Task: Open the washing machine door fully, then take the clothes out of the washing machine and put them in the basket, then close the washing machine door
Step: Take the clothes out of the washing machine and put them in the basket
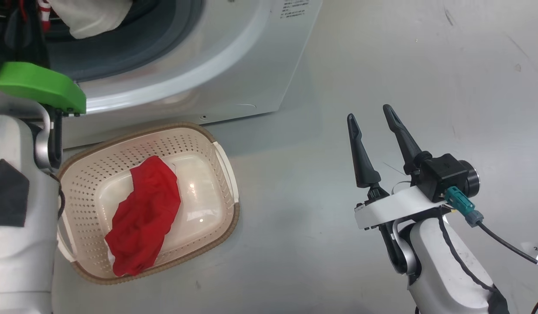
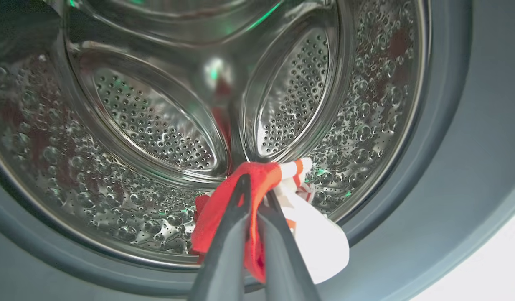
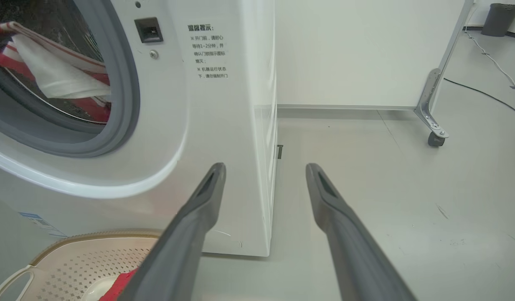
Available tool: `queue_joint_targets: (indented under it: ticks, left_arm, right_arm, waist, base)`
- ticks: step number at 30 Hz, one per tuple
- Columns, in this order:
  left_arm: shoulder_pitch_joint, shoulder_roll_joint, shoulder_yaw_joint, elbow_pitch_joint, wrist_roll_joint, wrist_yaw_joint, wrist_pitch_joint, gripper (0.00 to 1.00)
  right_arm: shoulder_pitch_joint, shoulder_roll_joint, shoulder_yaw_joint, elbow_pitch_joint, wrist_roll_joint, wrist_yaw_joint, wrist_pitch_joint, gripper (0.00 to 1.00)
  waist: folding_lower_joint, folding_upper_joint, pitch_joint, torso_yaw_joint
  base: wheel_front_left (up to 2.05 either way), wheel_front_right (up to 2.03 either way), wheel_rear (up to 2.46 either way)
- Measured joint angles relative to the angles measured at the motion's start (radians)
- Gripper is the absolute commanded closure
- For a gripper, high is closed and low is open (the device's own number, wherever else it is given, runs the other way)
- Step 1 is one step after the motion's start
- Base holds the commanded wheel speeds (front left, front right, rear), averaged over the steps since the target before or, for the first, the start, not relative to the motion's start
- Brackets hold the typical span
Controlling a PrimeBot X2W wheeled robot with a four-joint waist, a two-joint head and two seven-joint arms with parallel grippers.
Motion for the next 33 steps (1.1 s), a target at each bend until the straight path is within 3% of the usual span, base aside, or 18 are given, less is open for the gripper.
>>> queue_joint_targets:
  ticks: [5, 33]
  left_arm:
    - [0.060, -0.019, 0.000, -0.052, -0.009, 0.000, -0.059, 1.00]
    - [0.275, -0.050, 0.024, -0.486, -0.008, 0.021, -0.081, 1.00]
  right_arm:
    - [0.019, 0.000, -0.009, 0.012, -0.006, 0.009, 0.000, 0.00]
    - [0.165, 0.000, -0.040, 0.059, -0.014, 0.052, 0.000, 0.00]
  waist:
    - [0.0000, 0.0000, -0.043, 0.027]
    - [0.0000, 0.0000, -0.314, 0.094]
  base:
    - [0.00, 0.00, 0.00]
    - [0.00, 0.00, 0.00]
